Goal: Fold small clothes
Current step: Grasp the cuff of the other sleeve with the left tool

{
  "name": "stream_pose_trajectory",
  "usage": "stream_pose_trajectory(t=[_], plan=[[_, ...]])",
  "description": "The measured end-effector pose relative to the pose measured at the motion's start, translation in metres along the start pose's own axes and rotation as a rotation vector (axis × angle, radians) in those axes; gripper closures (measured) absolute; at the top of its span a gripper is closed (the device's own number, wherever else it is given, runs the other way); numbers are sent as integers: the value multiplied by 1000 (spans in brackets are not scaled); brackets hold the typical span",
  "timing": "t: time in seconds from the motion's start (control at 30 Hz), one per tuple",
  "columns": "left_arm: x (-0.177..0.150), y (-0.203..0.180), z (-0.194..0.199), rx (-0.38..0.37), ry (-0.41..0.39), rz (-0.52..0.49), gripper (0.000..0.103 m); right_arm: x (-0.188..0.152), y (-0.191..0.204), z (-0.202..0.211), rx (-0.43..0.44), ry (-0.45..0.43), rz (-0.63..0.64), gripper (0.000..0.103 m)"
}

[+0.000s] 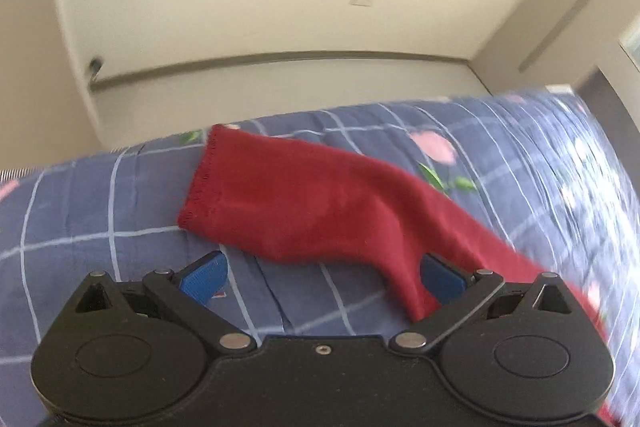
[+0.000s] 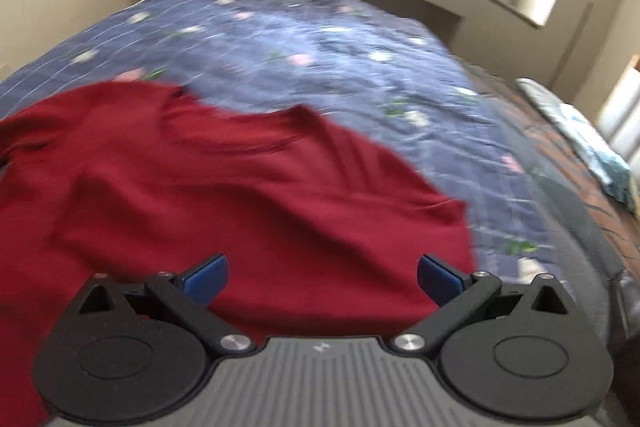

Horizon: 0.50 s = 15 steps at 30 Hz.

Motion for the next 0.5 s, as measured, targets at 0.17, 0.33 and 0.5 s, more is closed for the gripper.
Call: stream_pose_trajectory(t=[0.17, 0.33, 0.5], plan=[[-2, 14, -15, 112, 50, 139, 30, -12, 36, 18, 55, 23, 29, 0], [3, 13, -11, 45, -6, 205, 43, -24, 53, 36, 90, 37, 35, 0], [8, 34, -14, -63, -7, 428, 31, -31, 53, 44, 90, 60, 28, 0]])
Point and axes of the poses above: each gripper's, at about its wrist camera, not at the fingertips, and z roughly against the way its jaws point, y to its left, x to its top, the point moved 6 cm from there along -z, roughly the way its jaws point, and after that the axes turned 3 degrees about -x, right-handed, at the moved point
